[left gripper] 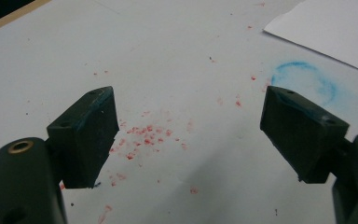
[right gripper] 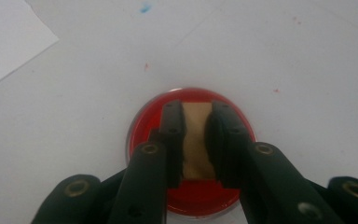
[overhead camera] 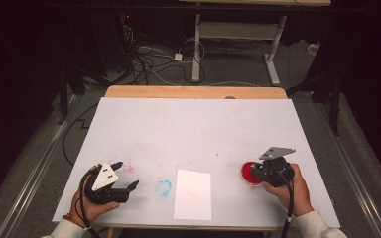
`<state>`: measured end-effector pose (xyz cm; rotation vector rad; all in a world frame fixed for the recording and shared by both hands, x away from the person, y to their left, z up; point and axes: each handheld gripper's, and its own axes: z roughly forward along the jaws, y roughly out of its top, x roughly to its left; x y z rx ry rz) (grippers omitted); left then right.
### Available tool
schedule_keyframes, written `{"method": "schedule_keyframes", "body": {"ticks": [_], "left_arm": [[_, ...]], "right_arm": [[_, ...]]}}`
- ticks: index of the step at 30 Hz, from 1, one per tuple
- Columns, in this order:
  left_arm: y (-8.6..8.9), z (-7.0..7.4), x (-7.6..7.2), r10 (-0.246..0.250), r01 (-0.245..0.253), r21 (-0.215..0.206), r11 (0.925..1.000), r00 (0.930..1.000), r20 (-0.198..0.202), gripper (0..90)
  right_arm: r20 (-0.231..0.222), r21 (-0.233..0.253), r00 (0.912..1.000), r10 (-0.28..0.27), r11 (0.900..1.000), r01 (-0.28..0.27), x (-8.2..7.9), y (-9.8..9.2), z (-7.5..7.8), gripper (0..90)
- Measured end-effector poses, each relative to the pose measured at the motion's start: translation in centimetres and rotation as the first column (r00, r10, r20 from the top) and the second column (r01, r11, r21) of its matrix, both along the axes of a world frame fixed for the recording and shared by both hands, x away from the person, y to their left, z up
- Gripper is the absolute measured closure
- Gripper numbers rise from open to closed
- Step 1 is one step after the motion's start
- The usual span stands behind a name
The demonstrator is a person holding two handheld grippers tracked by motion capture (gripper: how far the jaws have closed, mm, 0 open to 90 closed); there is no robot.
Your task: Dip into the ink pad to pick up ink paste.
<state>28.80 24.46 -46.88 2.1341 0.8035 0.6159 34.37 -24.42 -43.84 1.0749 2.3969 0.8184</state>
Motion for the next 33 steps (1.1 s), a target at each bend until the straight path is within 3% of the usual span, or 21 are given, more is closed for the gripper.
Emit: {"method": "schedule_keyframes", "body": {"ticks": [9,20,24,33], "left_arm": [[-0.3,0.0,-0.2,-0.007,0.007,0.013,0.9999,1.0,-0.005,18.4],[-0.4,0.0,-0.1,-0.012,0.012,0.015,0.9998,0.9999,-0.008,18.4],[-0.4,0.0,-0.2,-0.011,0.011,0.018,0.9998,0.9999,-0.01,18.3],[-0.5,0.0,-0.2,-0.018,0.018,0.019,0.9997,0.9998,-0.01,18.4]], "right_arm": [[0.081,0.049,0.9967,0.01,0.999,-0.014,-1.1,-0.1,3.7,76.3],[0.16,0.051,0.9862,0.042,0.997,-0.051,-2.2,-0.2,7.4,76.3],[0.142,0.044,0.9892,0.036,0.998,-0.043,-2.0,-0.1,6.8,76.3],[0.046,-0.028,0.9981,0.041,0.999,-0.04,-0.5,0.6,2.5,76.3]]}}
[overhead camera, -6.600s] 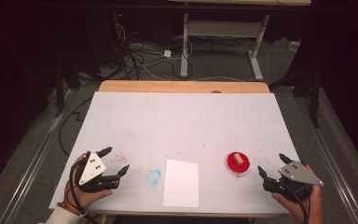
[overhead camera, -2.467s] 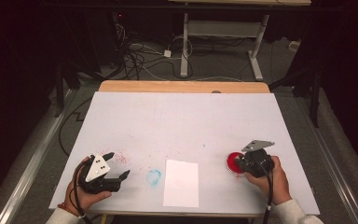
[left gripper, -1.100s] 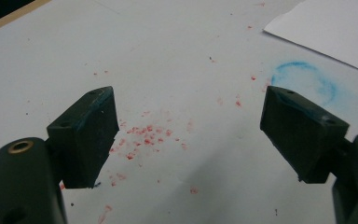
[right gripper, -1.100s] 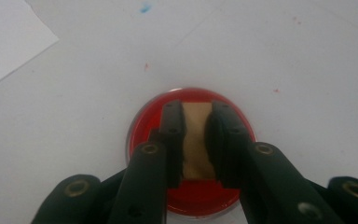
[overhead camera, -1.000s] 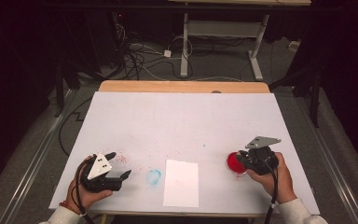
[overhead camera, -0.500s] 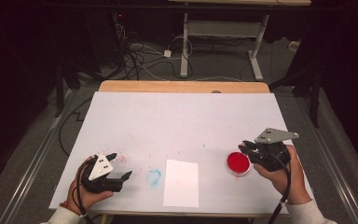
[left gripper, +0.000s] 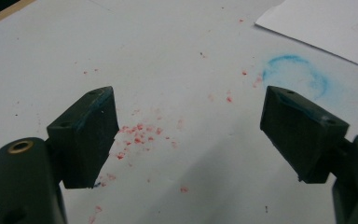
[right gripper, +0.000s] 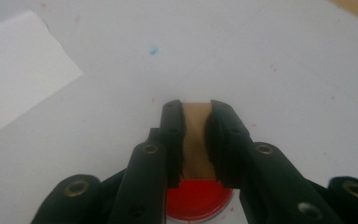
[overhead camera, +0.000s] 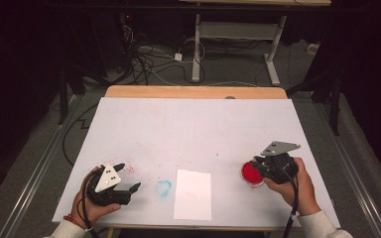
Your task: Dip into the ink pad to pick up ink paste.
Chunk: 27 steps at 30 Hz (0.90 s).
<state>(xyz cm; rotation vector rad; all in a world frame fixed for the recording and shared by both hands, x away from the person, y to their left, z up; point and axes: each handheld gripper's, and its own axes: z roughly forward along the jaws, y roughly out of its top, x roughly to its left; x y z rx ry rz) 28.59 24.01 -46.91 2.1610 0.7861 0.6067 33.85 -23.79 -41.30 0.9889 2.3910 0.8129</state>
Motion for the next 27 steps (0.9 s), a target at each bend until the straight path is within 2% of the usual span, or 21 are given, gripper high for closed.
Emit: {"method": "schedule_keyframes", "body": {"ticks": [4,12,21,27], "left_arm": [[0.0,0.0,0.0,0.0,0.0,0.001,1.0,1.0,-0.001,18.4],[-0.1,0.0,0.0,-0.003,0.003,0.009,1.0,1.0,-0.003,18.3],[-0.2,-0.1,0.0,-0.008,0.008,0.014,0.9999,1.0,-0.005,18.4],[-0.5,0.0,-0.1,-0.011,0.011,0.017,0.9998,0.9999,-0.003,18.4]], "right_arm": [[-0.028,-0.027,0.9996,-0.006,1.0,0.005,0.4,0.0,-1.3,76.3],[-0.07,-0.048,0.9975,-0.011,0.999,0.008,0.8,0.0,-3.1,76.3],[-0.065,-0.063,0.9979,-0.002,0.998,-0.002,0.7,0.1,-3.5,76.3],[-0.071,-0.026,0.9975,0.0,1.0,-0.002,0.8,-0.4,-3.8,76.3]]}}
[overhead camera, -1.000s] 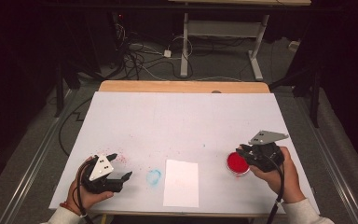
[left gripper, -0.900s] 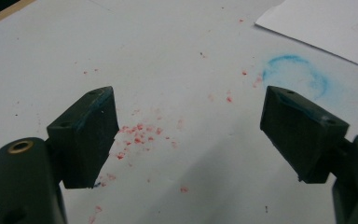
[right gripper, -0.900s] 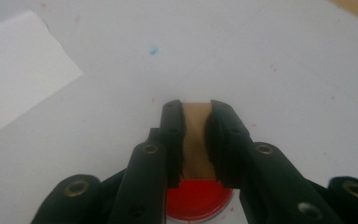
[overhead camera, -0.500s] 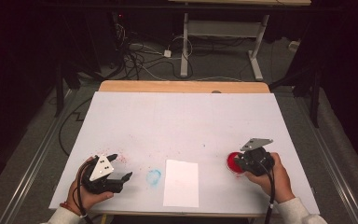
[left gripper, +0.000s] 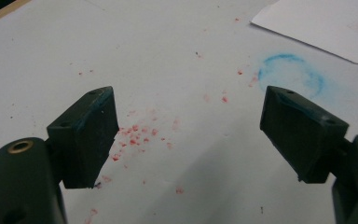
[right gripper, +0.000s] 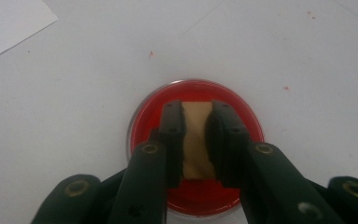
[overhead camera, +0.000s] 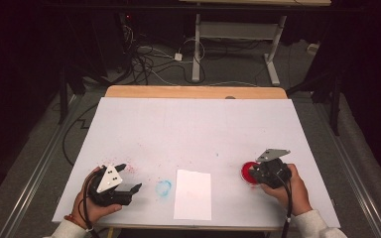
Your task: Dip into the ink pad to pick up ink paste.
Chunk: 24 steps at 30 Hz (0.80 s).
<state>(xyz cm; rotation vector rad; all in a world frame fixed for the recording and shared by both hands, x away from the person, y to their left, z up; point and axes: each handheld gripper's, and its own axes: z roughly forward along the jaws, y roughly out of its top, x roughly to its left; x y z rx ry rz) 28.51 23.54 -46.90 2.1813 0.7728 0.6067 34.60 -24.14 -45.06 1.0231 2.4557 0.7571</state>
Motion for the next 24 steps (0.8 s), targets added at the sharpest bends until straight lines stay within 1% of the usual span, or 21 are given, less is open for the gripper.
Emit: {"method": "schedule_keyframes", "body": {"ticks": [1,5,12,18,20,22,24], "left_arm": [[-0.04,-0.01,0.0,0.0,0.0,0.001,1.0,1.0,0.0,18.5],[-0.04,0.0,-0.04,0.0,0.0,0.003,1.0,1.0,0.0,18.5],[0.0,-0.03,-0.06,-0.003,0.003,0.001,1.0,1.0,-0.002,18.5],[-0.02,-0.01,-0.09,-0.003,0.003,0.002,1.0,1.0,0.0,18.5],[0.01,0.0,-0.1,-0.002,0.002,0.002,1.0,1.0,0.001,18.5],[0.05,0.01,-0.13,-0.003,0.003,0.0,1.0,1.0,0.002,18.5],[0.04,0.0,-0.12,-0.003,0.003,0.001,1.0,1.0,0.0,18.5]], "right_arm": [[-0.004,0.012,1.0,0.001,1.0,-0.001,0.05,-0.15,-0.04,76.3],[-0.007,0.019,1.0,0.003,1.0,-0.002,0.1,-0.27,-0.07,76.4],[0.0,0.008,1.0,0.005,1.0,-0.005,0.01,-0.13,-0.14,76.4],[-0.003,0.019,1.0,0.002,1.0,-0.002,0.04,-0.25,-0.21,76.3],[-0.002,0.013,1.0,0.002,1.0,-0.002,0.03,-0.19,-0.19,76.3],[0.003,-0.008,1.0,0.005,1.0,-0.005,0.0,0.05,-0.12,76.3],[0.006,0.003,1.0,0.0,1.0,0.0,-0.06,-0.04,-0.23,76.3]]}}
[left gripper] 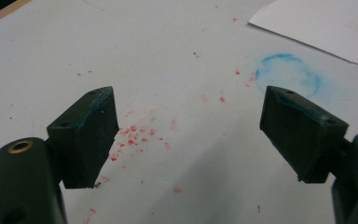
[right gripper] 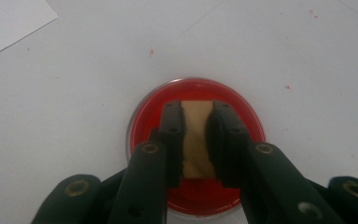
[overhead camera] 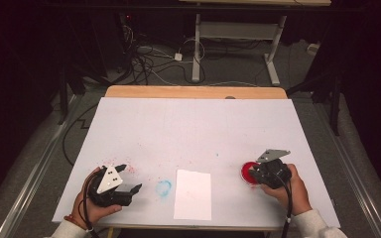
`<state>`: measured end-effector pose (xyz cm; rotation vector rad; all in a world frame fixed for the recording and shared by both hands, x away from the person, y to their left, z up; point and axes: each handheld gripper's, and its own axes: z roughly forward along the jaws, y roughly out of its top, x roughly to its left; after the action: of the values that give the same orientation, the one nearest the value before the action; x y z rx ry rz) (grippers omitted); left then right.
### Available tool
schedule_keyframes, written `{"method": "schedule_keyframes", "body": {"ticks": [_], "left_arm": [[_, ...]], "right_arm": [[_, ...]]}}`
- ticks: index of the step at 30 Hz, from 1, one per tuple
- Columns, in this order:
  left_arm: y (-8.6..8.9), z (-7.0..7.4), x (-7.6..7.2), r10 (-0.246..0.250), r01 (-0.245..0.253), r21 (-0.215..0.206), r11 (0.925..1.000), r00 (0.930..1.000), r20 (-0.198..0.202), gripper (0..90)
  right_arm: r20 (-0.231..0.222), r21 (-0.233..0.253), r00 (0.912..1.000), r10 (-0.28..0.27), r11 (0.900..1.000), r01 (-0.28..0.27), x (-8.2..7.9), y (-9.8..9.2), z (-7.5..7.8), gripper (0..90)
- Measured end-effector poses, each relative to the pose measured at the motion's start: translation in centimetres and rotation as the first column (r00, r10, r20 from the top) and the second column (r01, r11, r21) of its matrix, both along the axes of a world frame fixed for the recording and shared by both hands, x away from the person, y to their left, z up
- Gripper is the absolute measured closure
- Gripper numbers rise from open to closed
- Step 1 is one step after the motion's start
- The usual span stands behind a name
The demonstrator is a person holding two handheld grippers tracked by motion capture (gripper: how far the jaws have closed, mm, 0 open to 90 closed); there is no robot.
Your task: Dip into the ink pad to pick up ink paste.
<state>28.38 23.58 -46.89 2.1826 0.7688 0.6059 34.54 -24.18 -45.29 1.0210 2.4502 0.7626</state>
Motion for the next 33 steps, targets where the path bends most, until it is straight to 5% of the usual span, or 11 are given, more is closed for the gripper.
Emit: {"method": "schedule_keyframes", "body": {"ticks": [7,11,15,33], "left_arm": [[0.0,0.1,-0.1,0.001,-0.001,0.0,1.0,1.0,0.005,18.5],[0.0,0.1,0.1,0.003,-0.003,0.001,1.0,1.0,0.004,18.5],[0.0,0.1,0.0,0.0,0.0,0.001,1.0,1.0,0.006,18.5],[0.0,-0.1,0.2,-0.002,0.002,0.001,1.0,1.0,0.001,18.5]], "right_arm": [[-0.003,-0.01,1.0,-0.002,1.0,0.002,0.0,0.1,0.1,76.3],[0.048,0.084,0.9988,0.005,0.996,-0.009,-0.5,-0.4,3.4,76.3],[0.114,0.127,0.9934,0.0,0.992,-0.015,-1.6,-0.6,5.9,76.3],[0.186,0.215,0.9826,-0.001,0.976,-0.04,-2.7,-1.0,8.1,76.2]]}}
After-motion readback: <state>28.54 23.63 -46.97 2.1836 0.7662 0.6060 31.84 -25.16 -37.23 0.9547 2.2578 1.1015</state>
